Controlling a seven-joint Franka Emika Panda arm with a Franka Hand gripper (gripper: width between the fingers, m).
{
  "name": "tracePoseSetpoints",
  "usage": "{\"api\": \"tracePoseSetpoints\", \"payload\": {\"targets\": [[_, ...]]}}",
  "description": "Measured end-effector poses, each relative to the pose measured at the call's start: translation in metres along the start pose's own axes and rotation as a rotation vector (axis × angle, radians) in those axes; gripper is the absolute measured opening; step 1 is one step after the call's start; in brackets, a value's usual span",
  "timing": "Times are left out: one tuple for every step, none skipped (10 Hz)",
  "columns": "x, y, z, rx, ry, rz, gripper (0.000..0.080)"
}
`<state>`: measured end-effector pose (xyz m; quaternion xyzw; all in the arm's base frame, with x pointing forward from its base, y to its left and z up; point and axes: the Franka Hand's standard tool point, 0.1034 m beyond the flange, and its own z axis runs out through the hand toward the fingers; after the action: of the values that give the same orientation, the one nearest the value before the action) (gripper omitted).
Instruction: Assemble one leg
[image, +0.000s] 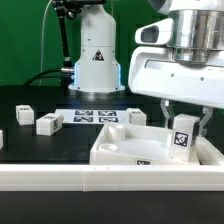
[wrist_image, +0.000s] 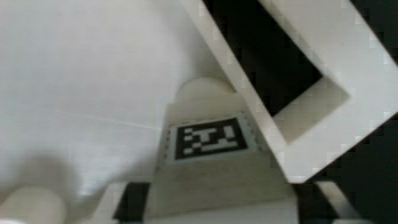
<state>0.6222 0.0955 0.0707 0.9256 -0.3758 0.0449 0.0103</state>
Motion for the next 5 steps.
{"api": "tracePoseSetpoints", "payload": {"targets": [[-0.0003,-0.0001,0.0006,0.000,0.000,-0.002,0.0318],[-0.0003,-0.0001,0.0007,0.000,0.000,-0.002,0.0535],[-0.0003,-0.0001,0.0008,0.000,0.000,-0.002,0.0535],[-0.0004,-0.0001,0.0009,0.000,0.000,-0.002,0.0626],[-0.0004,0.0000,0.0010,0.000,0.000,-0.002,0.0642]]}}
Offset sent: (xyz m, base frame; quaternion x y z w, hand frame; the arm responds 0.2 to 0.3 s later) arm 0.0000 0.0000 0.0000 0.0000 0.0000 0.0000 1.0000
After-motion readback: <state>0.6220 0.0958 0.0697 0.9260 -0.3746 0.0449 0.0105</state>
